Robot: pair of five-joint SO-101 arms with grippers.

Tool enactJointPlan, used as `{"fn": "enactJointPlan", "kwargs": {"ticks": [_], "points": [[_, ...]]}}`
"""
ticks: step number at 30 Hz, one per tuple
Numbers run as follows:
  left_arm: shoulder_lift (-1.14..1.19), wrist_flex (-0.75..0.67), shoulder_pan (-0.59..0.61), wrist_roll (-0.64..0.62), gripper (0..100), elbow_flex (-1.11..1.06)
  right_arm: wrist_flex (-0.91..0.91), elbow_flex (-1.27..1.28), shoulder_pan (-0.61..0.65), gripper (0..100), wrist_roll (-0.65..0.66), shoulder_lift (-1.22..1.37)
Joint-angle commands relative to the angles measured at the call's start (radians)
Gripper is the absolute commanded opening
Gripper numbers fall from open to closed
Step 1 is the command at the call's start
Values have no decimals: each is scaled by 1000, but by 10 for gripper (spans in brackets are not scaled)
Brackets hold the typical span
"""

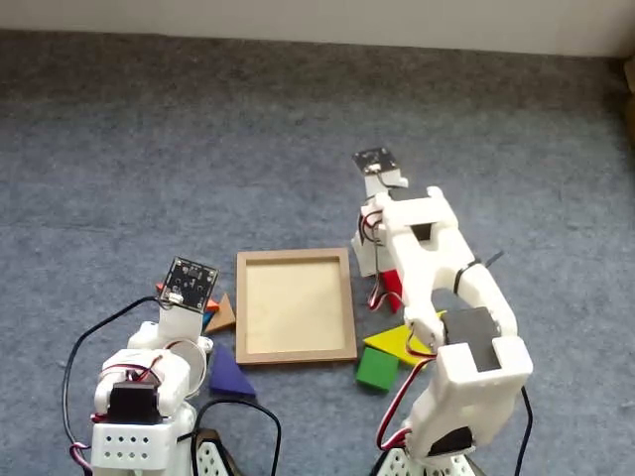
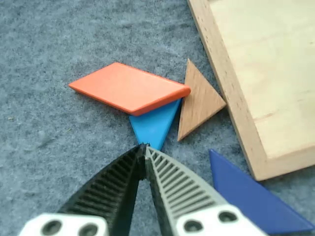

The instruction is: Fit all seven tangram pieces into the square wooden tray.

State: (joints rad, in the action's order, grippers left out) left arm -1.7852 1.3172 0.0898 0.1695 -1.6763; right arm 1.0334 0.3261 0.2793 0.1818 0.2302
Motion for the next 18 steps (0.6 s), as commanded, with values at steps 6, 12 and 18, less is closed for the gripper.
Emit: {"fn": "enactJointPlan", "kwargs": {"ticks": [6,12,18], "points": [[-31,5,8,8,7,-21,-10,4,8,315,9,-18],[-31,5,8,8,7,-21,-8,5,8,314,9,-18],[-31,5,8,8,7,-21,-10,41,8,314,14,-18]]}}
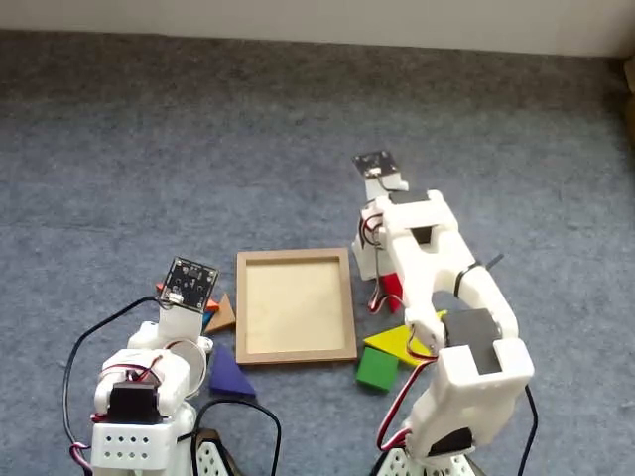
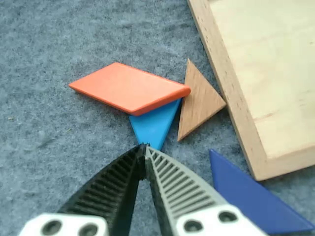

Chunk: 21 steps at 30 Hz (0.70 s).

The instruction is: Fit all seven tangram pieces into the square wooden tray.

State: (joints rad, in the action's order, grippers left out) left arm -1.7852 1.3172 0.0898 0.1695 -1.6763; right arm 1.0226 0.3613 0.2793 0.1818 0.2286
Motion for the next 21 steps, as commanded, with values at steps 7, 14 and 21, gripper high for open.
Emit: {"fn": "enactJointPlan", "kwargs": {"ticks": [7,14,21], "points": [[-31,5,8,8,7,-21,1,7,-24,223,15,-18],[-31,5,8,8,7,-21,18,7,-36,220,11,-30],[-31,5,8,8,7,-21,150,-77,-35,219,11,-101]]}}
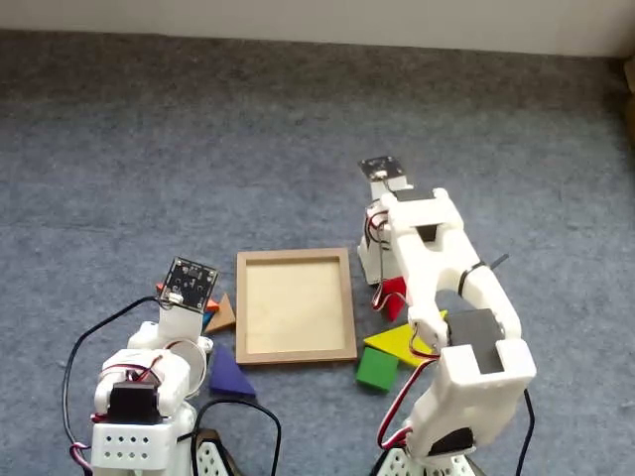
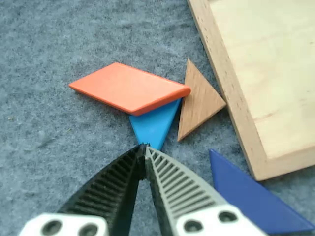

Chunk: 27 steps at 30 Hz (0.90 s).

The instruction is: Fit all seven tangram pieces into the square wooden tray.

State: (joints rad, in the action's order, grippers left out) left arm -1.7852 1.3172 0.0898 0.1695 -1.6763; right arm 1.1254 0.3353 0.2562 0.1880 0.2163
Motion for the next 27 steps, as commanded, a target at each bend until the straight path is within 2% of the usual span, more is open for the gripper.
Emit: {"fn": "enactJointPlan", "kwargs": {"ticks": [1,14,17,22,27], "points": [[-31,5,8,8,7,-21,47,-54,-12,218,5,-119],[-31,5,8,8,7,-21,47,171,73,220,-26,-541],[-31,5,8,8,7,-21,48,202,70,236,-77,-526],[-31,5,8,8,7,-21,36,222,70,358,-130,-397],[-31,5,8,8,7,-21,-35,223,70,358,-138,-255]]}}
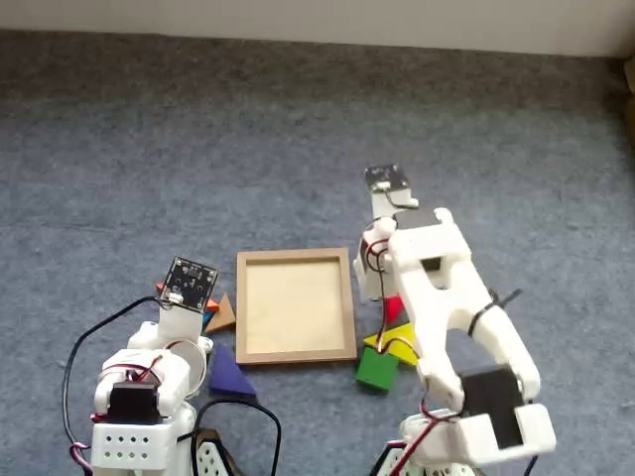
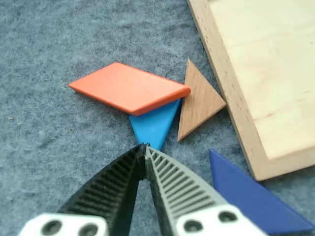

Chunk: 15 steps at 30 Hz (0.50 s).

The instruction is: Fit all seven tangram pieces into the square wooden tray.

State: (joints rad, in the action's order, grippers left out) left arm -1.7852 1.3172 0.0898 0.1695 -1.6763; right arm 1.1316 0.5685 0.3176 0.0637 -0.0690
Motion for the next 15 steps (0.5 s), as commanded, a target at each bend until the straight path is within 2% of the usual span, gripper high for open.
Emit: {"fn": "enactJointPlan", "kwargs": {"ticks": [1,15], "points": [[-31,5,8,8,7,-21,-50,-10,8,358,-14,50],[-31,5,8,8,7,-21,-110,-10,-28,354,-12,90]]}}
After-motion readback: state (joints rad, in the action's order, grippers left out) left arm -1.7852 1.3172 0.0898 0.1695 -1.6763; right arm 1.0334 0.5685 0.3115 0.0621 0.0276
